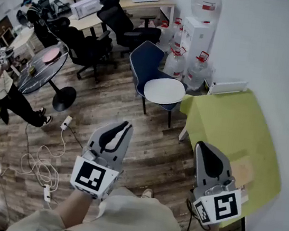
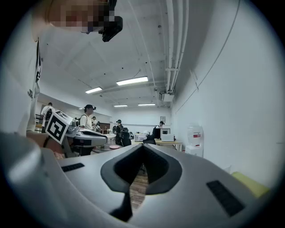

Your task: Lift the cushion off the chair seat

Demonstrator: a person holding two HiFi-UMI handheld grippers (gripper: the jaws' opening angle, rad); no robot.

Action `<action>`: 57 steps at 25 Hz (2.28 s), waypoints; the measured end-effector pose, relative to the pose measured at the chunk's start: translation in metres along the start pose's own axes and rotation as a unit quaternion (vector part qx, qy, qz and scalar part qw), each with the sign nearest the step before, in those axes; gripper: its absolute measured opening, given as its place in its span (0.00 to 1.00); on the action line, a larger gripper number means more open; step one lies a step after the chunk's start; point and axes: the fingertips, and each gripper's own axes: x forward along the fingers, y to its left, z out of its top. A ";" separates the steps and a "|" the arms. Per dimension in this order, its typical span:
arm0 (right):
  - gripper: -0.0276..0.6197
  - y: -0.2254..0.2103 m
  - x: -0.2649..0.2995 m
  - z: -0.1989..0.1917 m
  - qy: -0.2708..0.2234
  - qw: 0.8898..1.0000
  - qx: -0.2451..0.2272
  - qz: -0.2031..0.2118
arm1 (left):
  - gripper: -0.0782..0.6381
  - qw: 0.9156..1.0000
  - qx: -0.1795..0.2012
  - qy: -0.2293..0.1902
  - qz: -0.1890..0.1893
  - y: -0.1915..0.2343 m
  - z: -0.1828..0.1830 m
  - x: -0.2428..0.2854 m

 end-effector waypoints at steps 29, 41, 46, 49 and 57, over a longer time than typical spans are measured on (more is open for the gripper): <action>0.48 -0.023 -0.006 0.008 -0.071 0.996 0.041 -0.031 | 0.47 0.996 -0.032 -0.065 0.057 0.023 0.017 -0.009; 0.48 -0.056 0.071 -0.026 -0.020 0.999 0.034 -0.029 | 0.48 0.998 -0.030 -0.040 0.042 0.063 -0.021 0.063; 0.48 -0.082 0.121 -0.039 -0.003 0.999 0.034 -0.038 | 0.49 0.998 -0.034 -0.029 0.032 0.094 -0.040 0.113; 0.48 -0.102 0.158 -0.044 0.012 0.998 0.034 -0.042 | 0.49 0.999 -0.040 -0.015 0.030 0.119 -0.047 0.149; 0.48 -0.146 0.265 -0.063 0.048 0.996 0.049 -0.060 | 0.49 0.998 -0.059 0.029 0.014 0.192 -0.071 0.246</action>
